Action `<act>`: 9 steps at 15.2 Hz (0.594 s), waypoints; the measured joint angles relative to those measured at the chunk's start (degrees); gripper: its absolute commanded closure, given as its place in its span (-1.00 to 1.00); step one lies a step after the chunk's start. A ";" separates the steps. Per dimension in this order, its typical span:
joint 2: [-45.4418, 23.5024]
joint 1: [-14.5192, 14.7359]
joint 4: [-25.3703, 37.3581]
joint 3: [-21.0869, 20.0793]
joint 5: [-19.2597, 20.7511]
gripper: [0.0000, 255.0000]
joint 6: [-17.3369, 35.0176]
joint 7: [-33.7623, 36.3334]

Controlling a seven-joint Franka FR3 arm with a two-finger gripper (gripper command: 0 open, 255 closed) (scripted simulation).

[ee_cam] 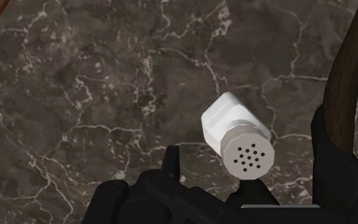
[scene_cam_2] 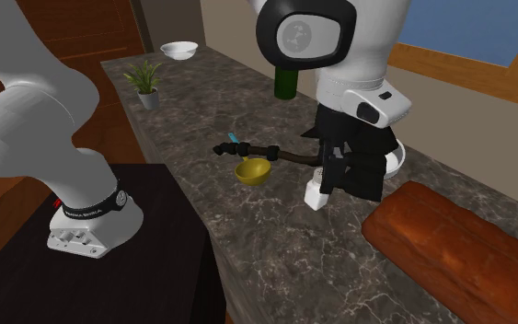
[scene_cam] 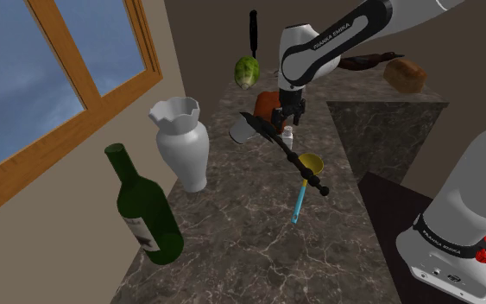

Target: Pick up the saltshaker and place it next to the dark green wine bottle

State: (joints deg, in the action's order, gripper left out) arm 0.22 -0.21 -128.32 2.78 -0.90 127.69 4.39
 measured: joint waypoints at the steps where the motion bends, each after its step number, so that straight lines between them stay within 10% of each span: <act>1: 0.00 0.00 0.00 0.00 0.00 -1.00 0.01 0.00; 2: -0.01 0.00 0.00 0.00 0.00 -1.00 0.02 0.00; 3: 0.00 0.00 -0.02 0.01 0.00 1.00 0.03 0.00; 9: -0.02 0.00 0.00 0.01 0.00 1.00 0.04 -0.02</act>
State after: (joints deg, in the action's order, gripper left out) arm 0.20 -0.21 -128.31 2.79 -0.91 127.73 4.38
